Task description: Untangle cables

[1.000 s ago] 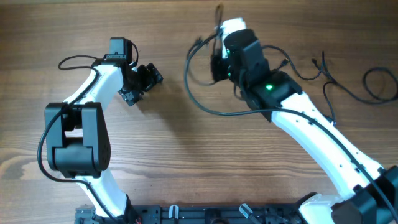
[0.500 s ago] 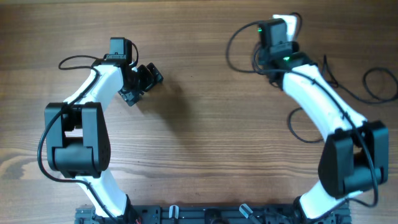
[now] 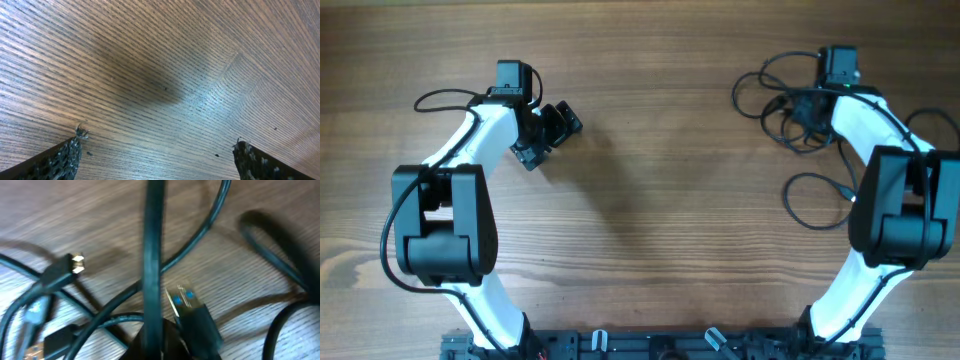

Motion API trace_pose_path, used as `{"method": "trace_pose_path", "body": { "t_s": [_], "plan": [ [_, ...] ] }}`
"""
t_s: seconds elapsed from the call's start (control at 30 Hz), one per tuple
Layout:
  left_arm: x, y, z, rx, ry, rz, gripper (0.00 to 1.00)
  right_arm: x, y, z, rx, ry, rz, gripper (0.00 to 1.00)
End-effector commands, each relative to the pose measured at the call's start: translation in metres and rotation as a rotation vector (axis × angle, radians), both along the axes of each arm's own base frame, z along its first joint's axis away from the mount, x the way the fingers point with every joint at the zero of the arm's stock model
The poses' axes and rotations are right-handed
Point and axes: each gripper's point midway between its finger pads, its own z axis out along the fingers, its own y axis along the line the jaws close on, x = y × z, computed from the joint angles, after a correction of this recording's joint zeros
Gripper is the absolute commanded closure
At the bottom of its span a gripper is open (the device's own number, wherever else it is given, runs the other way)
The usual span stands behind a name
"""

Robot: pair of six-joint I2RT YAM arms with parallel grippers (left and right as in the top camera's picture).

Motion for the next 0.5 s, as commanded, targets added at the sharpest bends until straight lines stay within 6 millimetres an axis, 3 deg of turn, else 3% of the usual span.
{"method": "trace_pose_path", "body": {
  "t_s": [0.0, 0.1, 0.17, 0.33, 0.47],
  "plan": [
    [0.0, 0.003, -0.005, 0.015, 0.007, -0.002, 0.0, -0.011, -0.02, -0.015, 0.028, 0.033, -0.053, 0.88],
    [-0.001, 0.003, -0.005, 0.015, 0.01, -0.002, 0.0, -0.007, -0.036, -0.001, 0.027, -0.004, -0.091, 0.87],
    [-0.001, 0.003, -0.005, 0.015, 0.011, -0.002, 0.0, 0.001, -0.037, 0.017, 0.057, -0.051, -0.084, 0.82],
    [-0.001, 0.003, -0.005, 0.015, 0.01, -0.002, 0.0, 0.023, -0.009, 0.065, 0.183, -0.185, 0.057, 0.51],
    [-0.001, 0.003, -0.005, 0.015, 0.01, -0.002, 0.0, 0.023, -0.003, 0.089, 0.207, -0.232, 0.077, 0.01]
  ]
}}
